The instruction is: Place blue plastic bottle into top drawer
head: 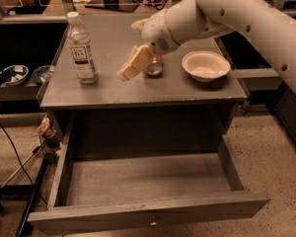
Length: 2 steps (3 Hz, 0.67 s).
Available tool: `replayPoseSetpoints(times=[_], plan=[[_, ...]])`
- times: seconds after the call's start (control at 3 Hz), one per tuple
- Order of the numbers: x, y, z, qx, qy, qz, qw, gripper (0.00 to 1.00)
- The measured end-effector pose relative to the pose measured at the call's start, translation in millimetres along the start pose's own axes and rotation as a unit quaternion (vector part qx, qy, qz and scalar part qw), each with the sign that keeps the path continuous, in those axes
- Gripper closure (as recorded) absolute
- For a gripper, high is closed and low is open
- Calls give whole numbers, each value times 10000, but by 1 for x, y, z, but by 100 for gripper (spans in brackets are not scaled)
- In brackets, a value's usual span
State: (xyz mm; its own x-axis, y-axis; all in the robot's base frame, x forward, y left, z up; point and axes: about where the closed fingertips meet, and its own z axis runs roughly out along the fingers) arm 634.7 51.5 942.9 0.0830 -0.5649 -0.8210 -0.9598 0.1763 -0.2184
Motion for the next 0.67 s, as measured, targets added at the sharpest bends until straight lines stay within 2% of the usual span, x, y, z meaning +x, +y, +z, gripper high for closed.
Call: replayPoseSetpoints(times=[0.67], plan=[[1,1,5,81,-72,4,9999,0]])
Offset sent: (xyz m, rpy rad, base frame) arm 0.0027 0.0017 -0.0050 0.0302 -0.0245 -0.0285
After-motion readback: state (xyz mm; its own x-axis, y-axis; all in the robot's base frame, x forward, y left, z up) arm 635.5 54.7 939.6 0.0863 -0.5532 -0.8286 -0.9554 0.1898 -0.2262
